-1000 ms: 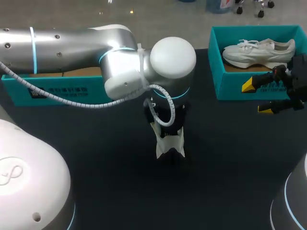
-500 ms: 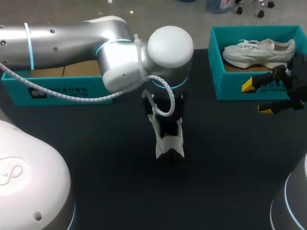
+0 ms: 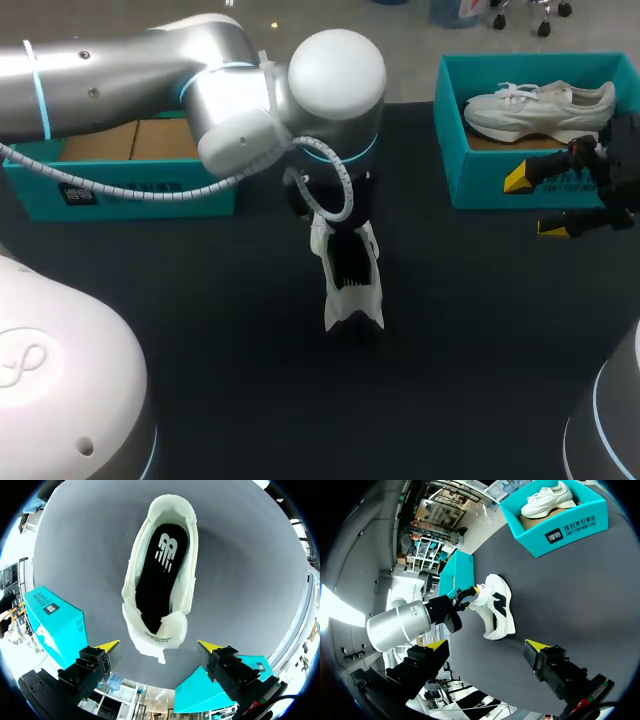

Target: Take the shoe out of the shoebox, open the shoe tongue, remove and reinsert the insole, then place the shoe into the shoebox

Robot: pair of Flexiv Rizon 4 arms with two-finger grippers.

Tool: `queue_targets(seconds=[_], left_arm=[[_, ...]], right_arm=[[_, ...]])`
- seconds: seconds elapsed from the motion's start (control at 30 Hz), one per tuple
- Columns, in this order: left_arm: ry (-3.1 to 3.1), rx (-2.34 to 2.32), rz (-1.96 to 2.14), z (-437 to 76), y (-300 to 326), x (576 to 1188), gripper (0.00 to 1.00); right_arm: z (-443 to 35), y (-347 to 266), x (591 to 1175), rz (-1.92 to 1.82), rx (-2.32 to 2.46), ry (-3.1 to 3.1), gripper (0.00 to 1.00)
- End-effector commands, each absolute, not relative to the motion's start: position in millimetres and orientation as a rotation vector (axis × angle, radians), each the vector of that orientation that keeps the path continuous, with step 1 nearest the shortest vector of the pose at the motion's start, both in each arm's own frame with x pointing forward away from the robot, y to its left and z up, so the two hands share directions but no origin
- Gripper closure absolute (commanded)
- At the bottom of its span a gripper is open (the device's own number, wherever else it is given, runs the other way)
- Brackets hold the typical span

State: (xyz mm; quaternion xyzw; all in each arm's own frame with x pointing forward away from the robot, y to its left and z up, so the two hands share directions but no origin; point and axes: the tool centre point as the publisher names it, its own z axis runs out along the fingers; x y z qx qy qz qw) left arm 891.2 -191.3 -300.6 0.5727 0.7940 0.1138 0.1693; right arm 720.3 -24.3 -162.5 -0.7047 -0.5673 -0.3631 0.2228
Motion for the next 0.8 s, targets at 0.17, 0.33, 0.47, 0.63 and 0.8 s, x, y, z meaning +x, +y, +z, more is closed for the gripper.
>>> queue_targets(seconds=[0.17,0.33,0.47,0.63,0.8], left_arm=[[2.247,1.64,0.263,-282.0,-184.4,903.2,1.0],[2.248,1.665,0.263,-285.1,-189.5,902.4,1.0],[2.26,1.687,0.261,-292.9,-191.7,900.7,1.0],[2.277,1.731,0.255,-306.6,-195.0,894.7,1.0],[2.287,1.762,0.25,-318.8,-199.0,886.9,1.0]], right_arm=[[-162.6,-24.0,719.1,-1.002,-1.95,-1.566,0.0],[-162.6,-24.0,719.1,-1.002,-1.95,-1.566,0.0],[-162.6,-24.0,719.1,-1.002,-1.95,-1.566,0.0],[-162.6,-24.0,719.1,-1.002,-1.95,-1.566,0.0],[-162.6,-24.0,719.1,-1.002,-1.95,-1.566,0.0]])
